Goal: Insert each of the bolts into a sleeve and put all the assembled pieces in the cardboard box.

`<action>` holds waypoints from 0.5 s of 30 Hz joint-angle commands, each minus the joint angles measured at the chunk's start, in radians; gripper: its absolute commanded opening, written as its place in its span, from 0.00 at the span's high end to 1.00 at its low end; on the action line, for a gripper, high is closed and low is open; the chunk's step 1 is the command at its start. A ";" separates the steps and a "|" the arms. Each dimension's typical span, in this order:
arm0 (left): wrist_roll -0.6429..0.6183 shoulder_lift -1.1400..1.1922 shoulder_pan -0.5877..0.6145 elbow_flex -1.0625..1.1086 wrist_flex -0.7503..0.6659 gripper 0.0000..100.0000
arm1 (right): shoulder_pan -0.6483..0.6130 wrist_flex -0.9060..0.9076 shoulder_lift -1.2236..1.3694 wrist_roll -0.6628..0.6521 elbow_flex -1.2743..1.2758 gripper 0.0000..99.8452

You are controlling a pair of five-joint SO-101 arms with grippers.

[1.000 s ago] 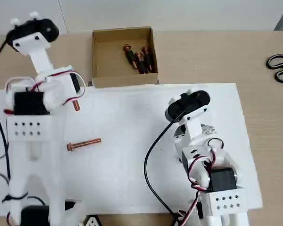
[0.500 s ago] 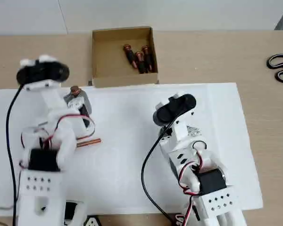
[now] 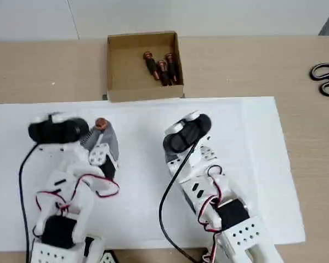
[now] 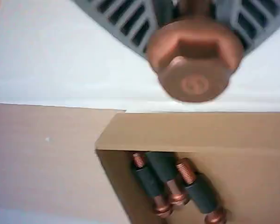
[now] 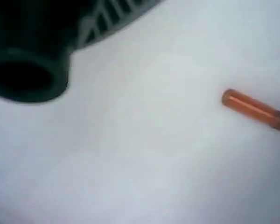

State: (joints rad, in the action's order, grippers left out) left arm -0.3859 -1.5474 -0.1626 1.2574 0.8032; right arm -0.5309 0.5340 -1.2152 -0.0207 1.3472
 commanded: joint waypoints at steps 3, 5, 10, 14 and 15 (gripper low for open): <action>-0.003 -0.244 -0.038 0.082 -0.025 0.99 | -0.015 -0.117 -0.035 0.012 0.044 1.00; -0.003 -0.284 -0.051 0.104 -0.023 0.99 | -0.024 -0.130 -0.090 0.012 0.064 1.00; -0.034 -0.265 -0.058 0.102 -0.029 0.99 | -0.117 -0.074 -0.325 0.000 0.173 1.00; -0.087 -0.265 -0.069 0.101 -0.029 0.99 | -0.188 0.056 -0.558 -0.058 0.296 1.00; -0.095 -0.265 -0.072 0.099 -0.029 0.99 | -0.200 0.081 -0.605 -0.068 0.319 1.00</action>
State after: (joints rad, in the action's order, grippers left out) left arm -0.4549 -1.7960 -0.2209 1.3663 0.8032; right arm -0.6981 0.5508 -1.6694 -0.0529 1.6295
